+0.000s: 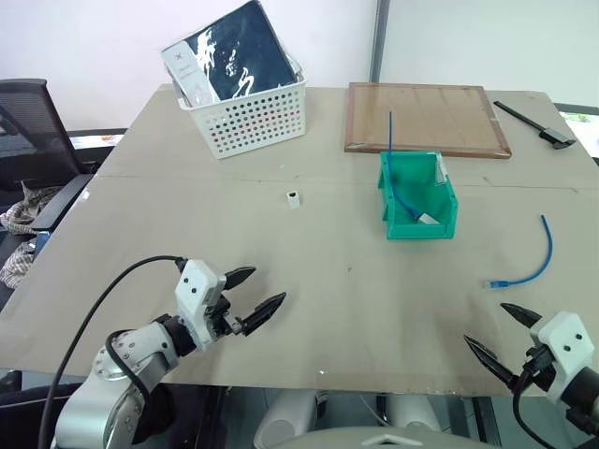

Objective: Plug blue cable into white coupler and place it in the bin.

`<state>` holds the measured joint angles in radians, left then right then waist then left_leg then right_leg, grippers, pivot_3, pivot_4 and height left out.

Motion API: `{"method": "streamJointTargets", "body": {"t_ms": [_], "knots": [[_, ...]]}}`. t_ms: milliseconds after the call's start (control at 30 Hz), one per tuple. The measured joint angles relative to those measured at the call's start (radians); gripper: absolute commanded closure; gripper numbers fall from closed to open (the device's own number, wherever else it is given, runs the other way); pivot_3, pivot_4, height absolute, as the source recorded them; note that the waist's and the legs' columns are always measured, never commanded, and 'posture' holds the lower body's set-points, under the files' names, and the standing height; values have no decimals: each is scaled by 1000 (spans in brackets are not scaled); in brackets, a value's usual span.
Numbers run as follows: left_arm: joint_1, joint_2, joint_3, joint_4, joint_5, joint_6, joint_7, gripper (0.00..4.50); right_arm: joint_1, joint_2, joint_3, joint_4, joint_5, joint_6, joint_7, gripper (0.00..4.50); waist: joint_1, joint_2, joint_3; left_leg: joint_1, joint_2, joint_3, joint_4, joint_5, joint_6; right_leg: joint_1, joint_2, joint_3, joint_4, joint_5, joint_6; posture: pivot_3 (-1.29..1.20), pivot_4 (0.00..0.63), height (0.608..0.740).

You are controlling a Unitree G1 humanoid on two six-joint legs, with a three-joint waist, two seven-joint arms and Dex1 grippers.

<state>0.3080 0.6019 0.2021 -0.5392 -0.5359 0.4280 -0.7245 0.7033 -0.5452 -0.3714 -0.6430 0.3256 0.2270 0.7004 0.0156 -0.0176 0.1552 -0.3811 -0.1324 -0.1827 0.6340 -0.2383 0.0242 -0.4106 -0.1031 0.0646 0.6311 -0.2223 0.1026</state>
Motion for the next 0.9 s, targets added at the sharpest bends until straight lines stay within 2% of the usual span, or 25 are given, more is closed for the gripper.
{"method": "streamJointTargets", "body": {"t_ms": [100, 233, 367, 500, 533, 600, 667, 900], "knots": [[-46, 0, -8, 1, -22, 32, 1, 63, -13, -8, -2, 11, 3, 1, 10, 27, 1, -1, 0, 0, 0, 0, 0, 0, 0, 0, 0, 0, 0, 0, 0, 0, 150, 740], [-181, 26, -9, -13, -103, 113, 1, 63, -59, -127, -44, -2, 24, 60, 52, 27, 2, -1, 1, 1, 0, 1, 0, 0, 0, 1, -2, -4, 0, 0, 0, 0, 150, 740], [-236, 76, -26, -39, -165, 177, -39, 63, -84, -329, -128, 0, 61, 200, 164, 27, -2, 0, 1, 0, 2, 2, 0, 0, 2, 0, 0, -4, -2, 2, 3, 0, 150, 740], [-284, 142, -82, -71, -160, 166, -121, 63, -216, -527, -167, 84, 84, 283, 263, 27, -1, -1, 2, 0, 4, 8, 0, -2, 5, 0, -2, -5, -4, 3, 2, 0, 150, 740], [-296, 162, -103, -91, -156, 157, -153, 0, -280, -588, -152, 136, 80, 286, 305, 549, -1, -1, 2, 0, 4, 10, 0, -3, 5, 0, -2, -7, -5, 2, -1, 0, 150, 740], [-327, 178, -134, -110, -156, 155, -180, 0, -407, -654, -86, 221, 77, 285, 350, 1311, -1, -2, 4, -1, 4, 10, 0, -3, 6, 0, -2, -7, -6, 4, -4, 0, 150, 740], [-368, 185, -157, -125, -157, 155, -195, 0, -547, -701, 28, 310, 45, 259, 385, 1311, -1, -1, 6, -2, 4, 10, 0, -3, 6, 0, -2, -8, -6, 4, -4, 0, 150, 740], [-383, 163, -178, -133, -157, 161, -169, 0, -695, -706, 202, 393, 0, 245, 439, 1311, 1, 0, 8, -5, 4, 8, 0, -4, 5, -3, -4, -8, -8, 6, -1, 0, 150, 740]]}}
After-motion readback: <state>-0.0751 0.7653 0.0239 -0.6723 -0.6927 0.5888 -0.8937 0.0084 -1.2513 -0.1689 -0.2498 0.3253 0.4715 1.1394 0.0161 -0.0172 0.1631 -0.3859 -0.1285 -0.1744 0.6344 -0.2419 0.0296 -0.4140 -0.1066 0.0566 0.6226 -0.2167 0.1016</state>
